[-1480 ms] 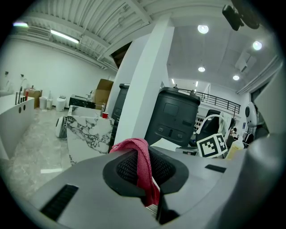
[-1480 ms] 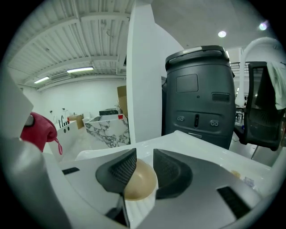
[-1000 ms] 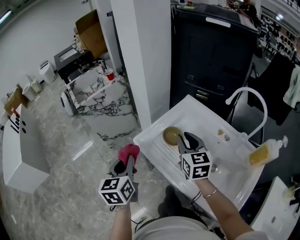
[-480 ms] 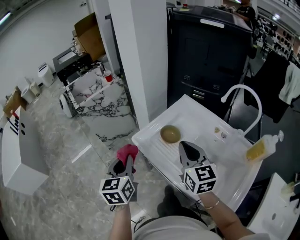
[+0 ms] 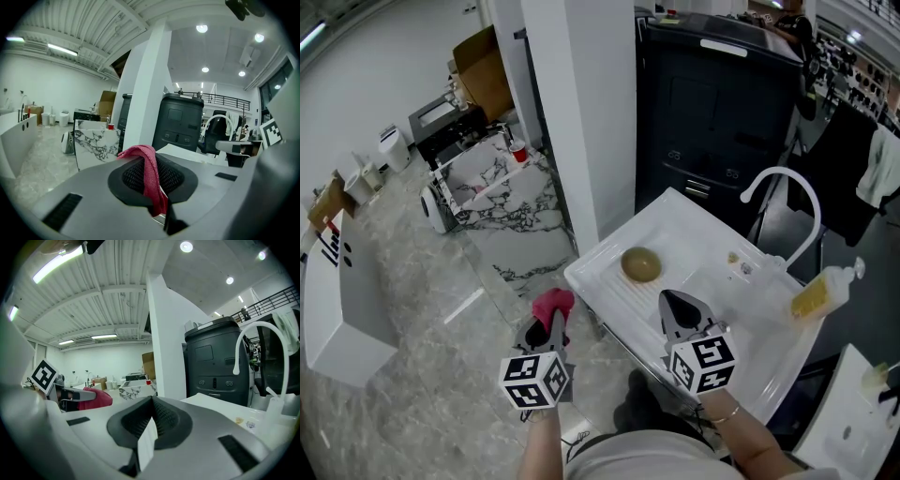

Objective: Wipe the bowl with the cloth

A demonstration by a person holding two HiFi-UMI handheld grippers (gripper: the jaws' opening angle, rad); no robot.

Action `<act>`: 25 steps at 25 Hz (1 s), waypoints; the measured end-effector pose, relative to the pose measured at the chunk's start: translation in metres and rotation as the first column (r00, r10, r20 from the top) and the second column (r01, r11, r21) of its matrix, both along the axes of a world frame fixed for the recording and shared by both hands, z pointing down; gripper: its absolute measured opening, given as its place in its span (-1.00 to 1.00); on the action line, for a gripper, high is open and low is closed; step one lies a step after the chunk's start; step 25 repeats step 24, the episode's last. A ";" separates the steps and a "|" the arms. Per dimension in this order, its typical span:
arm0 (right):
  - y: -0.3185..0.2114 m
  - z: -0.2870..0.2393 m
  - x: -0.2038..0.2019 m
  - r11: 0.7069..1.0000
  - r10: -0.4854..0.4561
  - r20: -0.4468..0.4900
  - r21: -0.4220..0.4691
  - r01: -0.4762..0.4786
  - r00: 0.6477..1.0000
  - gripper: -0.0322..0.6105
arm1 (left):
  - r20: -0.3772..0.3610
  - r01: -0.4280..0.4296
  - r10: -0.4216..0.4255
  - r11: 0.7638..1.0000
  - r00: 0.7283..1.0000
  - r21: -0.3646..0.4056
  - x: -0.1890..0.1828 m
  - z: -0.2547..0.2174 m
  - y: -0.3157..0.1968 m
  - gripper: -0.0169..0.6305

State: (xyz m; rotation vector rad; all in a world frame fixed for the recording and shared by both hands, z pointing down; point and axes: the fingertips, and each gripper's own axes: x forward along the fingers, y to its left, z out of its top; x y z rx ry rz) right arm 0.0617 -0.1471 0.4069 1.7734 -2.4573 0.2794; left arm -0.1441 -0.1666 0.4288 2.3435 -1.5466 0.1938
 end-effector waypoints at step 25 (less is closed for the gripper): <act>0.026 0.001 0.001 0.999 -0.036 0.000 -0.006 0.036 0.999 -0.89 | 0.008 0.022 -0.022 1.000 1.000 0.011 0.002 -0.003 0.026 -0.82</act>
